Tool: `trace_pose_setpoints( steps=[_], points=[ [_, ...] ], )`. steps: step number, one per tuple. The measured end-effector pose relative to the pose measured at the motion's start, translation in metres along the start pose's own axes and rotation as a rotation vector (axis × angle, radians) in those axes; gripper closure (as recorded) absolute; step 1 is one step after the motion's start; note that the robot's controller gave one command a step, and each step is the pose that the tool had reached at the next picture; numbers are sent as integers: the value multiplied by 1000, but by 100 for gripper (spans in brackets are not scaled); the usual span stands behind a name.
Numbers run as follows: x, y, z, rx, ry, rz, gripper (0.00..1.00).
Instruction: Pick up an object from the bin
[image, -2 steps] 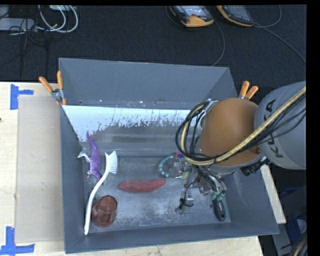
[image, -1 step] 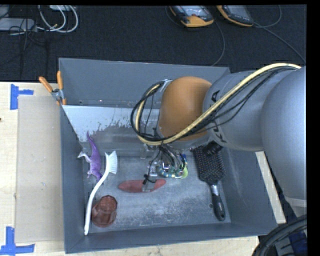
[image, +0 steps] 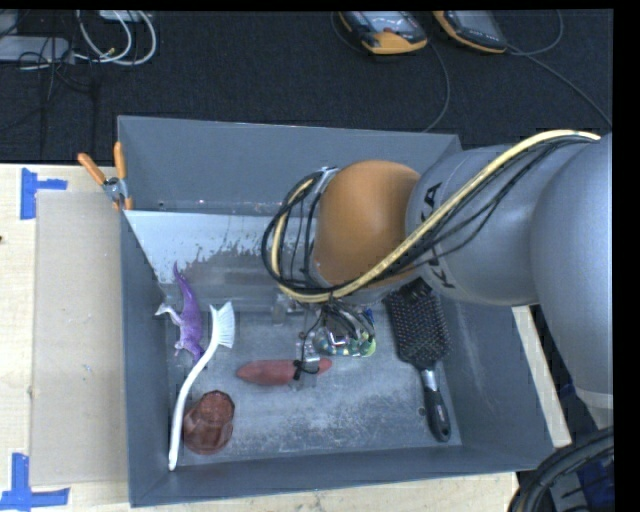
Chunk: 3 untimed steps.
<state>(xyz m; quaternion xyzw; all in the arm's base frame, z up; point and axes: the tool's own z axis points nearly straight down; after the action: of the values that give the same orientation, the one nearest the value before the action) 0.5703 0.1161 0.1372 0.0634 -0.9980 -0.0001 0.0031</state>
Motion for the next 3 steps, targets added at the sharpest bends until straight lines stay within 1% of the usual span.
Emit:
trace_pose_setpoints(
  steps=[1,2,3],
  points=[
    [12,-13,-8,-2,2,203,0],
    [8,-17,42,-1,-1,104,0],
    [18,-18,68,-2,5,258,100]
  ],
)
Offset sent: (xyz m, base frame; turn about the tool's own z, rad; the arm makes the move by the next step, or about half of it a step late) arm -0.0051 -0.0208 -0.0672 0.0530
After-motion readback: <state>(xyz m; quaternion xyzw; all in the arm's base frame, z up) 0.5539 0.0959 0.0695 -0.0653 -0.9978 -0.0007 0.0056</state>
